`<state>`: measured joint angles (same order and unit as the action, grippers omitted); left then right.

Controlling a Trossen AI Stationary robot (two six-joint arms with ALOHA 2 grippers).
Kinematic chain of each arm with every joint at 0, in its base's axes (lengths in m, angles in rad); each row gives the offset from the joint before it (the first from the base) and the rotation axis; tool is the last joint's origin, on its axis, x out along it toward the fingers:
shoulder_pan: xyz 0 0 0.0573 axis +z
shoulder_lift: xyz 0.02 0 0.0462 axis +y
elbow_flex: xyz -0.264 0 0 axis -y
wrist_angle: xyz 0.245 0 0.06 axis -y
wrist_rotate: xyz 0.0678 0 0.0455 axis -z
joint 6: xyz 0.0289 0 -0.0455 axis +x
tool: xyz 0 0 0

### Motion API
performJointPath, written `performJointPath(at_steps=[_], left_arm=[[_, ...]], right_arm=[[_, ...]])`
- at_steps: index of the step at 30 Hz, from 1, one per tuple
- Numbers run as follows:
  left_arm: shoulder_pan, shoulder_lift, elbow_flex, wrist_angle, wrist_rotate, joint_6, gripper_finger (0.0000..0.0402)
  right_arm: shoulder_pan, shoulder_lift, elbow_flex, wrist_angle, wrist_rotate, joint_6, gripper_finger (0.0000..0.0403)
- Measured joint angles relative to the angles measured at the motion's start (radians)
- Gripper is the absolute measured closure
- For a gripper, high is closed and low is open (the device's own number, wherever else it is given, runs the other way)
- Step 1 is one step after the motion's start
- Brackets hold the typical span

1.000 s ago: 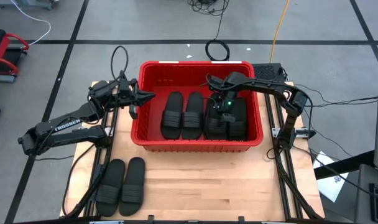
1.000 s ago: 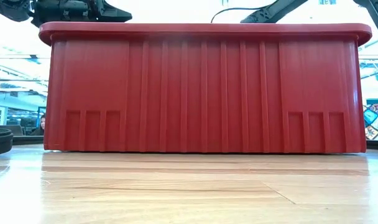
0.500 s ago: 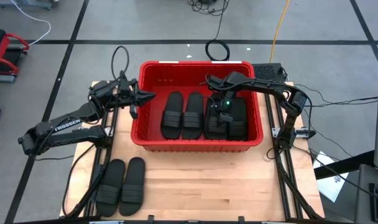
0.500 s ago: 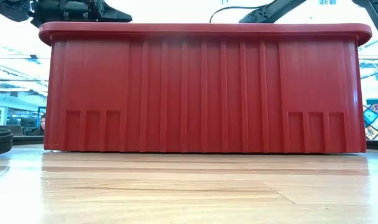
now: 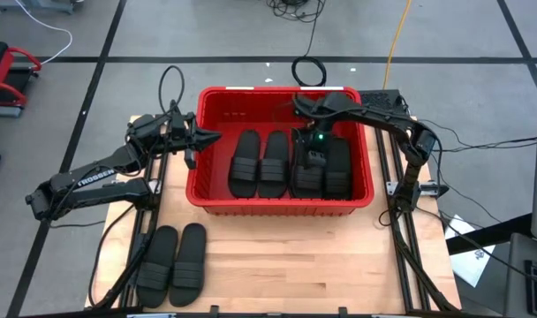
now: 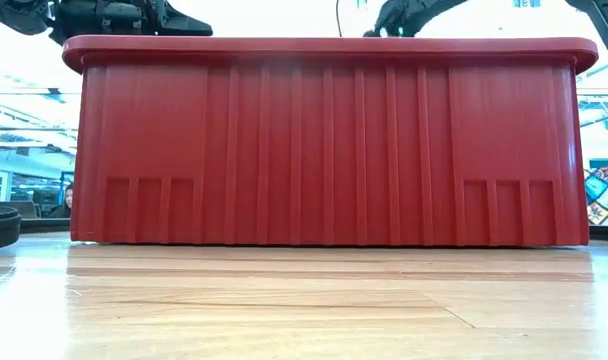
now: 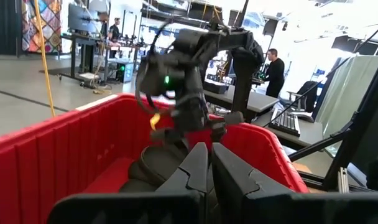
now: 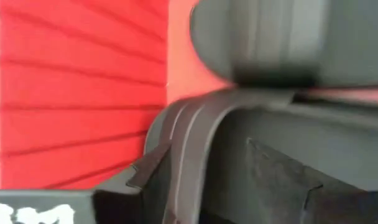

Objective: Pick and place slides into bin
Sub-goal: Put the black slide into the red bin

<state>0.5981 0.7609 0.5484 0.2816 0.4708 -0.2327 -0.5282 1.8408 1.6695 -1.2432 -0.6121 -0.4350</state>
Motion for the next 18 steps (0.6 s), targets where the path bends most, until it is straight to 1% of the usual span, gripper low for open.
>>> performJointPath(at_steps=[4, 6, 8, 11, 13, 14, 18], left_arm=[[0.000, 0.000, 0.000, 0.019, 0.001, 0.054, 0.0398], [0.000, 0.000, 0.000, 0.035, 0.001, 0.085, 0.0399], [0.000, -0.002, 0.000, 0.063, 0.003, 0.108, 0.0399], [0.000, -0.011, 0.000, 0.115, 0.017, 0.139, 0.0401], [0.000, -0.029, 0.000, 0.139, 0.020, 0.148, 0.0401], [-0.001, -0.041, 0.000, 0.142, 0.019, 0.149, 0.0401], [-0.010, -0.109, 0.000, 0.111, -0.025, 0.155, 0.0401]], right_arm=[[-0.001, -0.041, 0.127, 0.045, 0.035, 0.054, 0.0212], [0.012, -0.093, 0.176, 0.116, 0.070, 0.089, 0.0233], [0.023, -0.162, 0.198, 0.219, 0.096, 0.128, 0.0267], [0.041, -0.265, 0.192, 0.383, 0.129, 0.226, 0.0334], [0.055, -0.324, 0.170, 0.467, 0.169, 0.290, 0.0380], [0.067, -0.350, 0.157, 0.497, 0.202, 0.308, 0.0391], [0.136, -0.438, 0.069, 0.570, 0.371, 0.358, 0.0397]])
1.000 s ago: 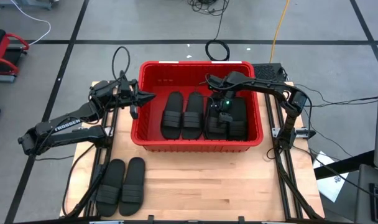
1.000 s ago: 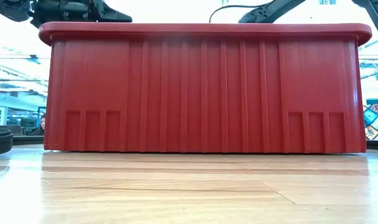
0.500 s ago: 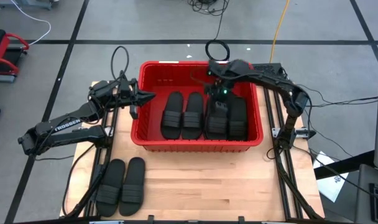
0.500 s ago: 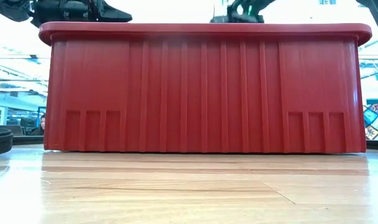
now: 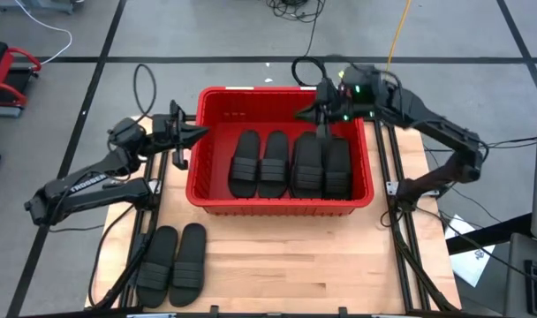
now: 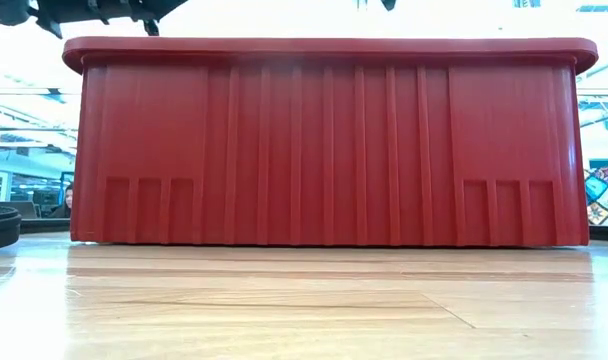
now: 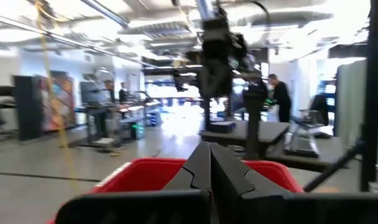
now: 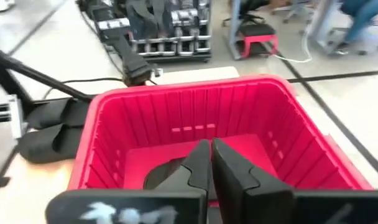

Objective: Pick and place slides into bin
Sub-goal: Put the black slide into the red bin

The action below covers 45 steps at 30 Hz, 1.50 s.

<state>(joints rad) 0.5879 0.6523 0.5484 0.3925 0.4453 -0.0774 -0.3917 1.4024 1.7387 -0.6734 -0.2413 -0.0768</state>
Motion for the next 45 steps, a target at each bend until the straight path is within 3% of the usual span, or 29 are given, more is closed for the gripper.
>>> performJointPath(at_steps=[4, 10, 20, 28, 33, 41, 45], left_arm=[[-0.010, -0.085, 0.000, -0.087, -0.087, 0.033, 0.0401], [-0.009, -0.179, 0.000, -0.222, -0.137, 0.052, 0.0401], [-0.009, -0.201, 0.000, -0.270, -0.141, 0.044, 0.0401], [-0.010, -0.202, 0.000, -0.296, -0.102, -0.030, 0.0401], [-0.009, -0.201, 0.000, -0.398, -0.157, -0.037, 0.0401], [-0.011, -0.201, 0.004, -0.444, -0.122, -0.098, 0.0401], [-0.026, -0.191, 0.124, -0.479, -0.099, -0.049, 0.0401]], right_arm=[[0.095, -0.105, -0.179, 0.133, 0.194, 0.080, 0.0402], [0.211, -0.299, -0.495, 0.455, 0.274, 0.202, 0.0402], [0.271, -0.662, -0.819, 0.512, 0.475, 0.219, 0.0403], [0.269, -0.948, -1.003, 0.514, 0.477, 0.190, 0.0403], [0.270, -1.075, -1.093, 0.507, 0.420, 0.168, 0.0403], [0.269, -1.192, -1.192, 0.517, 0.394, 0.260, 0.0403], [0.269, -1.205, -1.199, 0.529, 0.396, 0.259, 0.0403]])
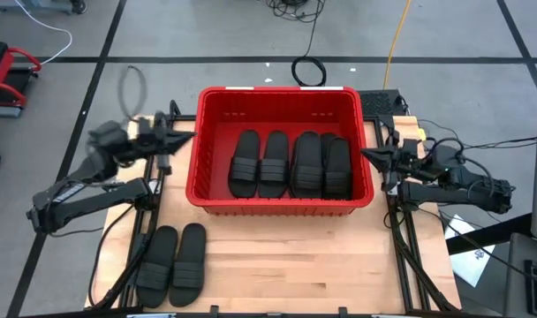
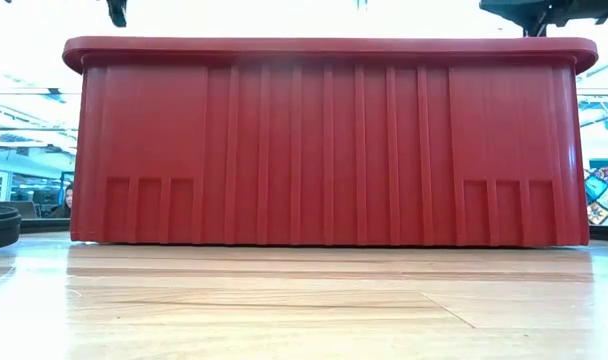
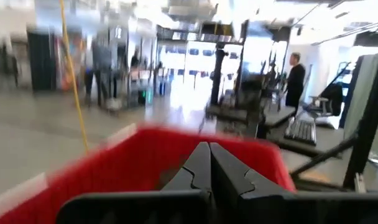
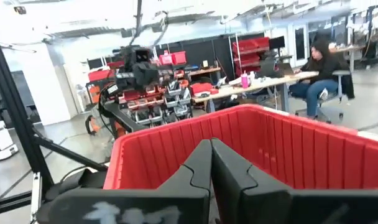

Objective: Pick and place slides into bin
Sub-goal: Put the black slide into the red bin

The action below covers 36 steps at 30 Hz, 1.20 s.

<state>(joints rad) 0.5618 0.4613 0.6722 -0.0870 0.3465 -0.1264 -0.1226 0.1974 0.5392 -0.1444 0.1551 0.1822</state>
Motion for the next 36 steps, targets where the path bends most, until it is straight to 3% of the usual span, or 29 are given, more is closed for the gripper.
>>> performJointPath(at_steps=[5, 10, 13, 16, 20, 29, 33, 36], left_arm=[[-0.008, 0.065, 0.284, -0.216, 0.010, 0.135, 0.0401], [-0.008, 0.182, 0.550, -0.705, 0.053, 0.175, 0.0401], [-0.014, 0.237, 0.632, -0.902, 0.180, 0.130, 0.0397], [-0.041, 0.260, 0.644, -0.981, 0.300, 0.104, 0.0383], [-0.115, 0.266, 0.627, -0.988, 0.334, 0.083, 0.0352], [-0.378, 0.299, 0.526, -1.081, 0.286, 0.063, 0.0269], [-0.535, 0.335, 0.437, -1.041, 0.217, 0.043, 0.0260], [-0.642, 0.363, 0.366, -0.910, 0.210, 0.001, 0.0265]], right_arm=[[0.000, 0.000, 0.000, 0.033, 0.032, -0.047, 0.0403], [0.000, 0.000, 0.000, 0.048, 0.044, -0.073, 0.0403], [0.000, 0.000, 0.000, 0.065, 0.083, -0.071, 0.0403], [0.000, 0.000, 0.000, 0.075, 0.084, -0.071, 0.0403], [0.000, 0.000, 0.000, 0.073, 0.084, -0.060, 0.0403], [0.000, 0.000, 0.000, 0.058, 0.079, -0.018, 0.0403], [0.000, 0.000, 0.000, 0.056, 0.077, -0.031, 0.0403], [0.000, 0.000, 0.000, 0.056, 0.077, -0.037, 0.0403]])
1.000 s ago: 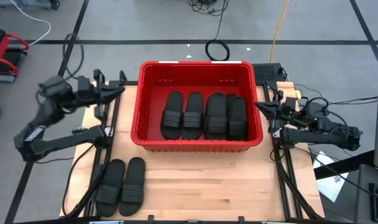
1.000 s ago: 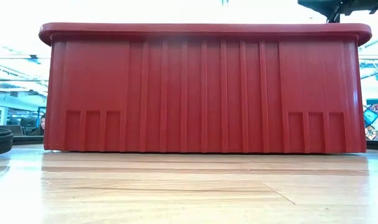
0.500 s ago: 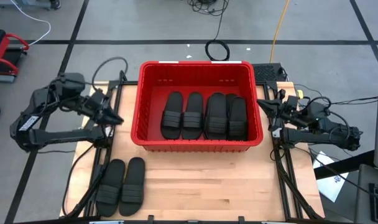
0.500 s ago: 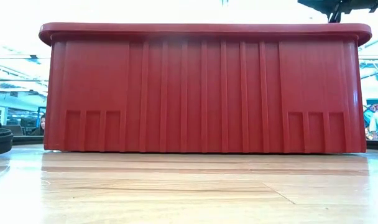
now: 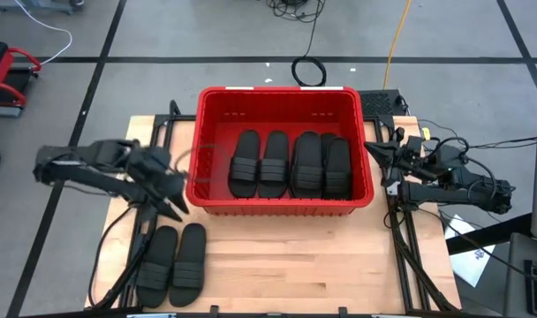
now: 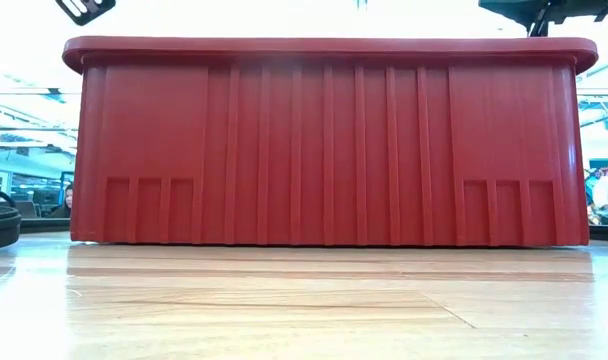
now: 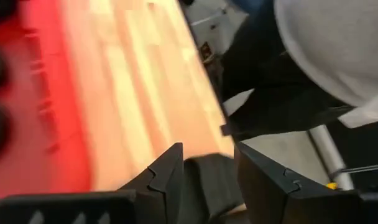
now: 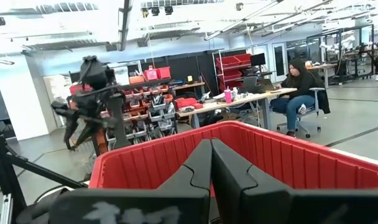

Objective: Pick and place slides into bin
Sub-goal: Put the black slide into the red bin

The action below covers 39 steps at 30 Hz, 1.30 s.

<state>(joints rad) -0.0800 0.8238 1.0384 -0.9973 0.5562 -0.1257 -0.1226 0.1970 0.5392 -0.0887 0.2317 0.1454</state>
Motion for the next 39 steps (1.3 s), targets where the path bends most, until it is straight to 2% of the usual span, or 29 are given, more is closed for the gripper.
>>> performJointPath(at_steps=[4, 9, 14, 19, 22, 26, 34, 39], left_arm=[[-0.132, 0.047, -0.079, 0.189, -0.007, -0.128, 0.0269], [-0.271, 0.116, -0.153, 0.253, -0.059, -0.247, 0.0249], [-0.397, 0.177, -0.267, 0.290, -0.044, -0.400, 0.0211], [-0.494, 0.192, -0.410, 0.592, -0.014, -0.639, 0.0164], [-0.515, 0.191, -0.456, 0.723, -0.036, -0.701, 0.0144], [-0.531, 0.199, -0.491, 0.786, -0.127, -0.707, 0.0132], [-0.538, 0.274, -0.559, 0.791, -0.156, -0.750, 0.0130], [-0.538, 0.334, -0.564, 0.795, -0.182, -0.721, 0.0130]], right_arm=[[0.000, 0.000, 0.000, -0.002, -0.008, 0.000, 0.0403], [0.000, 0.000, 0.000, -0.012, -0.054, -0.003, 0.0403], [0.000, 0.000, 0.000, -0.036, -0.079, -0.004, 0.0403], [0.000, 0.000, 0.000, -0.061, -0.116, 0.000, 0.0403], [0.000, 0.000, 0.000, -0.061, -0.133, 0.003, 0.0403], [0.000, 0.000, 0.000, -0.062, -0.133, 0.007, 0.0403], [0.000, 0.000, 0.000, -0.060, -0.133, 0.053, 0.0403], [0.000, 0.000, 0.000, -0.058, -0.132, 0.061, 0.0403]])
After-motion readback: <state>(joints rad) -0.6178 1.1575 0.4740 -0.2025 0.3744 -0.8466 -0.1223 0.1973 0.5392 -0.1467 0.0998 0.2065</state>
